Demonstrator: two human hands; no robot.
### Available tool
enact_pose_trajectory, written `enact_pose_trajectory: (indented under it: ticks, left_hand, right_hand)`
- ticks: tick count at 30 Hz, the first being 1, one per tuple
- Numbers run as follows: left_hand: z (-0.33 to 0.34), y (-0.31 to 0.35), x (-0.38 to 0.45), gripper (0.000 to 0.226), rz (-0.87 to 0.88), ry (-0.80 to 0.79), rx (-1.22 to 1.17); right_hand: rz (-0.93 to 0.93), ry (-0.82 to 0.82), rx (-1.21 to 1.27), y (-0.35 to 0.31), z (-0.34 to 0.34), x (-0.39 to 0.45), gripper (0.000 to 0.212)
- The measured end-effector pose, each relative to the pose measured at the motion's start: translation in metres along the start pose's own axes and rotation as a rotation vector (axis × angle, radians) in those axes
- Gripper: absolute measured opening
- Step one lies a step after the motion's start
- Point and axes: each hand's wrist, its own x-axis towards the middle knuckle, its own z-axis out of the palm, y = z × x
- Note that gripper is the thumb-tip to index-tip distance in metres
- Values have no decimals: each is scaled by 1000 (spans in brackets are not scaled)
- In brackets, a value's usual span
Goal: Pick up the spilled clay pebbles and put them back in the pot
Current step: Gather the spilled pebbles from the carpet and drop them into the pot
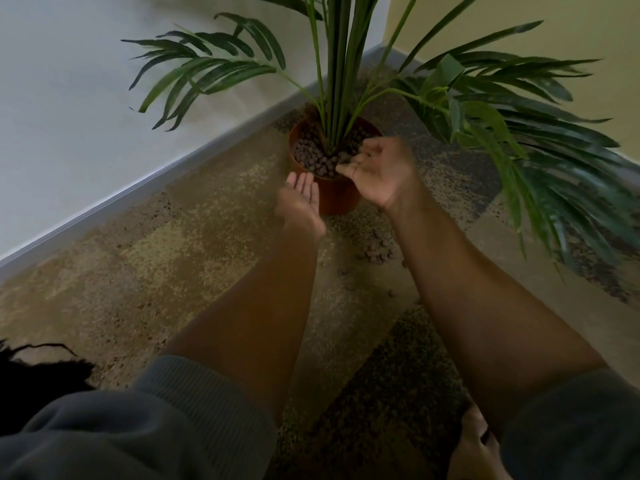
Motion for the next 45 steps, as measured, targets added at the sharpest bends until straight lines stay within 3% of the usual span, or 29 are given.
enact_pose_trajectory:
  ticks: [7,11,15,19,20,23,25,27,33,40,45]
  left_hand:
    - [-21,-10,3,46,-67,140,205]
    - [-44,-32,11,31,-216,181,675]
    - [-62,-50,16,4,-132,5,1320]
    - [-77,-62,14,44,-67,-181,1666]
    - [-80,-63,14,50,-37,-220,1761]
    - [-87,-66,13,55,41,-307,1890]
    - [-91,-67,12,48,104,-367,1947]
    - [-93,-69,10,39,123,-438,1940]
    - [-89,-69,6,18,69,-533,1990]
    - [-83,-65,-1,20,-26,-650,2094]
    - [-87,-63,-3,22,-36,-685,2095]
  right_hand:
    - [36,-48,23,1,-39,-1,43]
    - [86,73,-171,10,-66,2,30]
    - [111,276,-668,30,-87,14,20]
    - [-27,355,-1483,43,-113,26,4]
    - [-25,324,-1630,46,-119,30,15]
    - [49,230,-1940,55,-135,36,75]
    - [45,165,-2091,59,-141,37,89]
    - [-2,163,-2212,62,-148,39,85]
    - [-166,174,-2127,68,-159,35,35]
    - [-110,150,-2187,62,-155,27,28]
    - [-140,41,-2131,63,-157,20,22]
